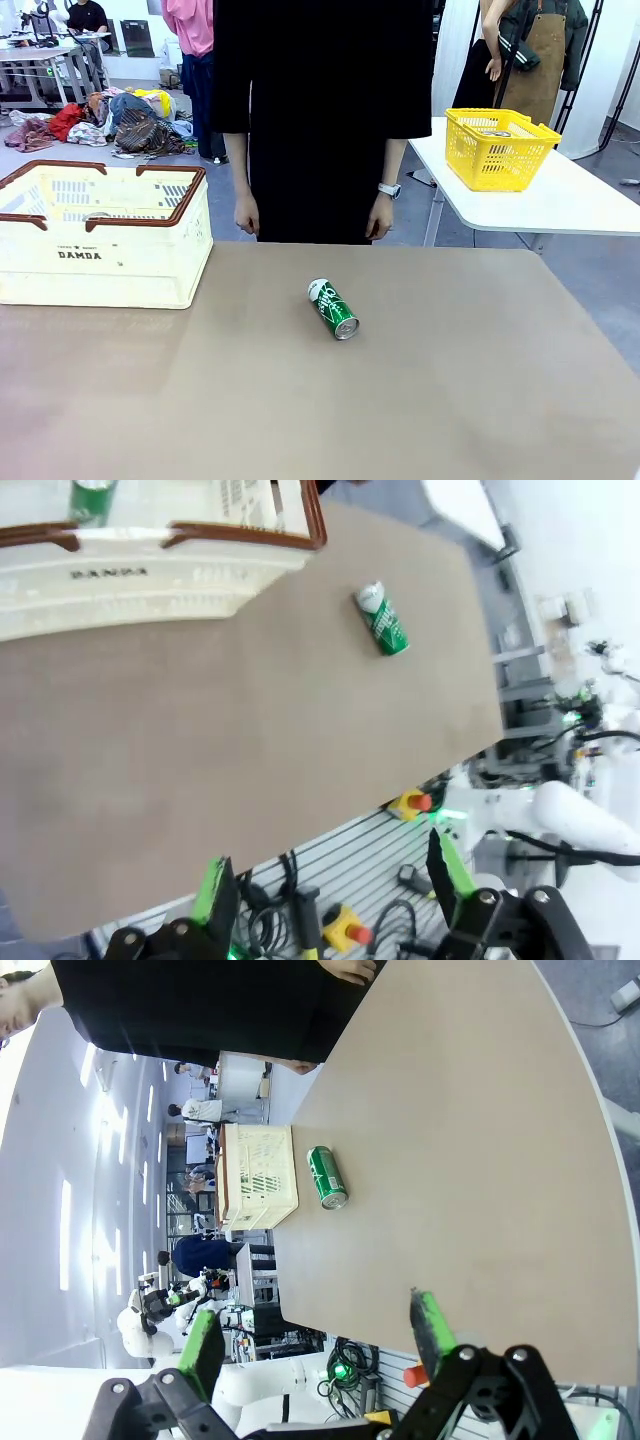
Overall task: Place the drinks into the Shopping basket.
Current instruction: Pick up one drink and place it into the Shopping basket.
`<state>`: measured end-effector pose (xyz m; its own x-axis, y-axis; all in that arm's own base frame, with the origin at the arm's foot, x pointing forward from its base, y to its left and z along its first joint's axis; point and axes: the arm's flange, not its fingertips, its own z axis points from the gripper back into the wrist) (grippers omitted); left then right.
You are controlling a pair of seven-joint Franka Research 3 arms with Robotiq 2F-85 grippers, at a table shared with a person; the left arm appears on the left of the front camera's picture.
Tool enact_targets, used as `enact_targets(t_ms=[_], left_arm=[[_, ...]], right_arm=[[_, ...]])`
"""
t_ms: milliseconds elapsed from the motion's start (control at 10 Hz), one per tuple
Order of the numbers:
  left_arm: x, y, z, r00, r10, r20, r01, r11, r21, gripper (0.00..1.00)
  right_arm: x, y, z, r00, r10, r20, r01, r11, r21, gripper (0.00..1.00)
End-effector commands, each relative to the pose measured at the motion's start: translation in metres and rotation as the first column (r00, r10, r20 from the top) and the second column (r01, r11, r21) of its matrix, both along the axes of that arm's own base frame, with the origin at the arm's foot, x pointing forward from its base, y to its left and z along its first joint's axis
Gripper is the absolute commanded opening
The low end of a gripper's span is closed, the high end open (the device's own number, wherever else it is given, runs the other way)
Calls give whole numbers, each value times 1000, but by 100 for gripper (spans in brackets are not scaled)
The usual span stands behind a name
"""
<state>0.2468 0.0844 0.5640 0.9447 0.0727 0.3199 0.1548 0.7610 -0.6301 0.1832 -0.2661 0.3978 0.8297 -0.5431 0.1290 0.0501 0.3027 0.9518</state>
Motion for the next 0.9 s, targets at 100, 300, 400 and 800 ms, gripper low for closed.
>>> enact_targets(t_ms=[100,300,400,800], left_arm=[[42,49,-17,996,-90,20,92,974,-206,100],[26,43,-18,1000,-14,5,14,990,-140,100],[26,43,-18,1000,-14,5,14,990,-140,100],[26,43,-18,1000,-14,5,14,990,-140,100]], right_arm=[[1,-1,2,999,-3,34,3,1000,4,100],[1,-1,2,999,-3,34,3,1000,4,100],[1,-1,2,999,-3,34,3,1000,4,100],[1,-1,2,999,-3,34,3,1000,4,100]])
